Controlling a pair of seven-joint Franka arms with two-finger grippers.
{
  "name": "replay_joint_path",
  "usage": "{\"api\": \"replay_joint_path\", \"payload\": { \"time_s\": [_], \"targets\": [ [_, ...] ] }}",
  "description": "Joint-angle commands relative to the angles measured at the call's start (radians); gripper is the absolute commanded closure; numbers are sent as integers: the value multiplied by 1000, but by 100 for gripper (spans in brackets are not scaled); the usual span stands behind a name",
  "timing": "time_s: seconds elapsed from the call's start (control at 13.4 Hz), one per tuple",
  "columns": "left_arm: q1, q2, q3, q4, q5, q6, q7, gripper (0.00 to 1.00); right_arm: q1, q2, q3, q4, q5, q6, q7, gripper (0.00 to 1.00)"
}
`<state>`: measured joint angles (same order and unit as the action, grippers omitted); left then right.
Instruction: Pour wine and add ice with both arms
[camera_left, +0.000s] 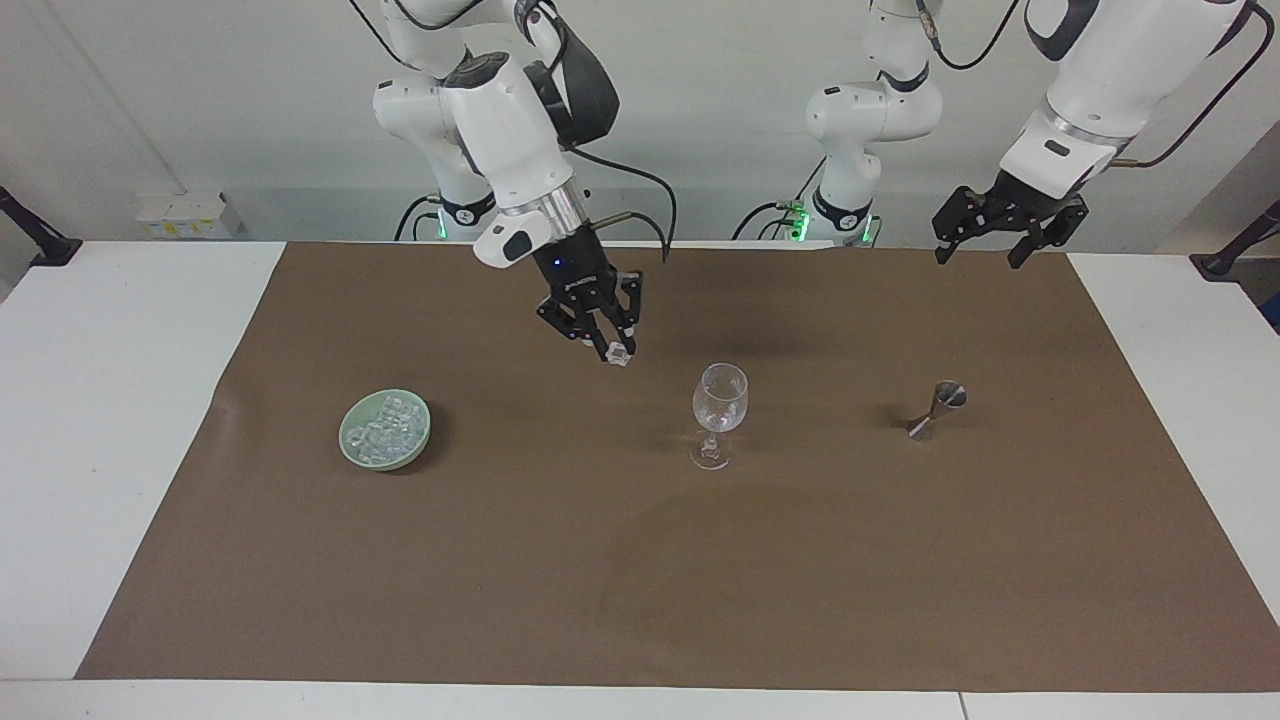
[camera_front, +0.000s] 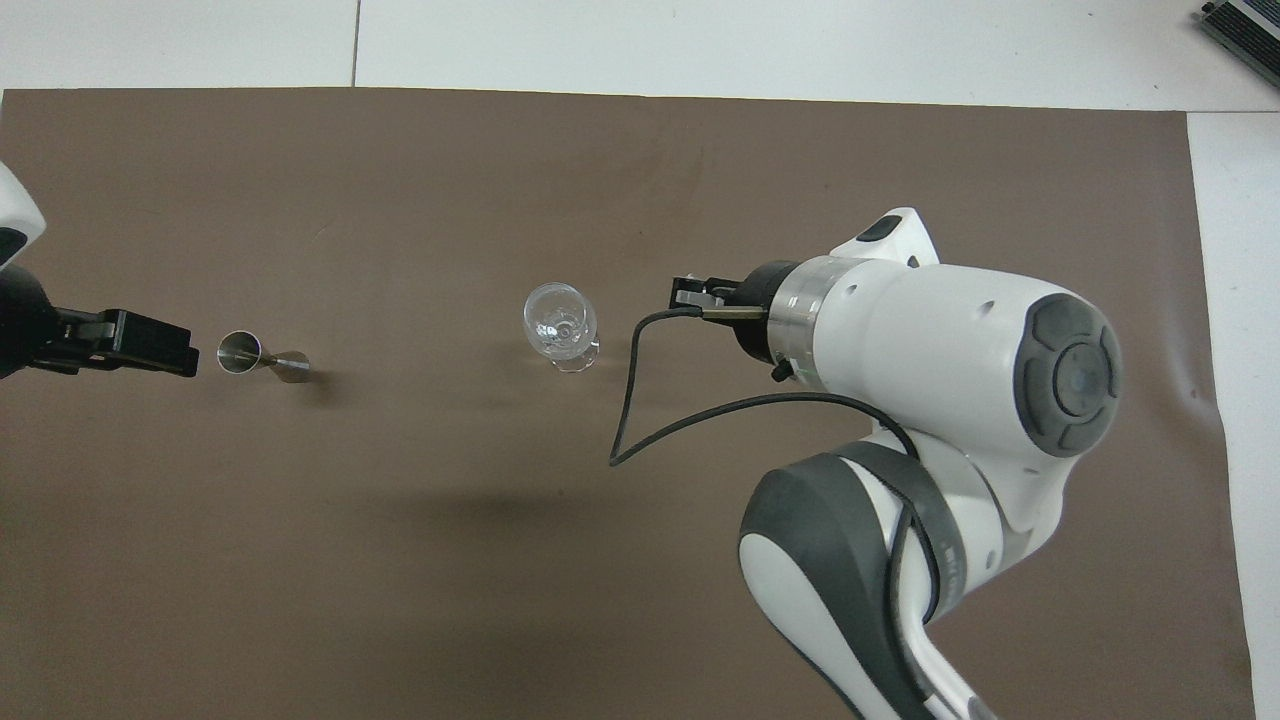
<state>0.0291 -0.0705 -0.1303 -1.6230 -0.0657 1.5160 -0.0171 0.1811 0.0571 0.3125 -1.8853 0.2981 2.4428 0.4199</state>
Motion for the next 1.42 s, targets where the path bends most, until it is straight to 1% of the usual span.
{"api": "replay_joint_path", "payload": {
  "time_s": [0.0,0.07,0.22,0.37,0.52,0.6,0.67,0.75,0.82,0.9,1.05,1.2,1.35],
  "targets": [
    [-31,-15,26,-26,15,23,2,0,60,17,2,17,36,82,80,100],
    [-31,-15,31,-26,15,23,2,0,89,29,2,18,36,129,123,100],
    [-31,-15,31,-26,15,24,9,0,122,69,2,17,23,198,120,100],
    [-31,-15,31,-25,15,24,14,0,126,107,0,28,15,260,67,100],
    [-31,-15,31,-25,17,24,41,0,126,135,0,25,3,278,-39,100],
    [-31,-15,29,-25,17,27,63,0,139,154,2,25,-1,294,-47,100],
    [-31,-15,31,-23,23,27,65,0,168,173,0,25,1,339,-49,96],
    [-32,-14,29,-18,50,27,68,0,173,181,2,17,-1,367,-52,93],
    [-37,-12,29,-15,58,27,80,0,175,181,0,12,-1,367,-56,89],
    [-38,-9,29,-15,58,27,80,0,176,181,0,9,-14,366,-58,88],
    [-38,-9,29,-15,58,27,80,0,175,182,0,6,-42,366,-56,75],
    [-38,-9,29,-15,58,26,80,0,175,182,0,6,-43,366,-56,75],
    [-38,-9,29,-14,58,26,77,0,175,181,-1,3,-43,367,-56,71]
  ]
}}
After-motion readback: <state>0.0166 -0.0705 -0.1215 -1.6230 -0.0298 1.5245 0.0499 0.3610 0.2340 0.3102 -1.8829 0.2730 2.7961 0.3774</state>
